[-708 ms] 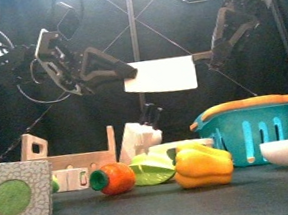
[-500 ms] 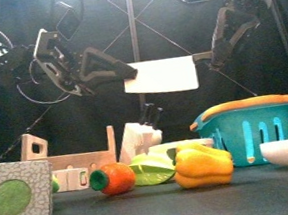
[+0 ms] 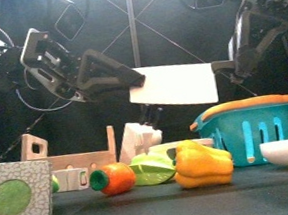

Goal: Cut squash

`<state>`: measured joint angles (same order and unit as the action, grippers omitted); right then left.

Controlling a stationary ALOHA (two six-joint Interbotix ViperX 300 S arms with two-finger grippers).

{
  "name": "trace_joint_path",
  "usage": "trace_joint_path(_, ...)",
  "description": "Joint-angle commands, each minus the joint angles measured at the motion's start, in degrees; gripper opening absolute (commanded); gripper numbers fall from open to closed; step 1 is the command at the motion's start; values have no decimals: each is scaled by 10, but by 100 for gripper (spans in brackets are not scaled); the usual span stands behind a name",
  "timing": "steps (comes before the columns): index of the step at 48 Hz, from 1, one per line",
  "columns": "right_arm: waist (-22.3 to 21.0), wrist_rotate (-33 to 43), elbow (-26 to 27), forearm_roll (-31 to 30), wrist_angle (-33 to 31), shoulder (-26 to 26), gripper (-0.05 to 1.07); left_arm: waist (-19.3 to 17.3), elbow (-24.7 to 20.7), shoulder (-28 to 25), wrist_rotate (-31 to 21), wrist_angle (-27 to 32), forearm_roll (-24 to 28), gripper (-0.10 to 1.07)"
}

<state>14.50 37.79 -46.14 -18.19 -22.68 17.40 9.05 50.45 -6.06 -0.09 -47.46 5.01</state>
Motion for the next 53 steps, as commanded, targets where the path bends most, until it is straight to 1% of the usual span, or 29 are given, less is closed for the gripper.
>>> trace_joint_path(1, 0, 1, 4, 0, 0, -5, 47, 15, -21, -7, 0, -5, 2, 44)
trace_joint_path(12, 3, 1, 8, -1, 0, -38, 47, 25, -33, -28, -1, -5, -3, 44)
trace_joint_path(20, 2, 1, 12, 1, 0, -50, 47, 27, -33, -43, 0, -4, -42, 44)
trace_joint_path(26, 2, 1, 13, 1, 0, -54, 47, 32, -33, -53, 1, -4, -62, 44)
trace_joint_path(37, 3, 1, 16, 3, 1, -54, 47, 41, -33, -54, 0, 11, -64, 44)
trace_joint_path(47, 3, 1, 17, 2, 0, -55, 47, 42, -33, -54, 0, 25, -65, 44)
trace_joint_path(53, 2, 0, 18, 1, 0, -55, 47, 40, -33, -54, 1, 25, -76, 44)
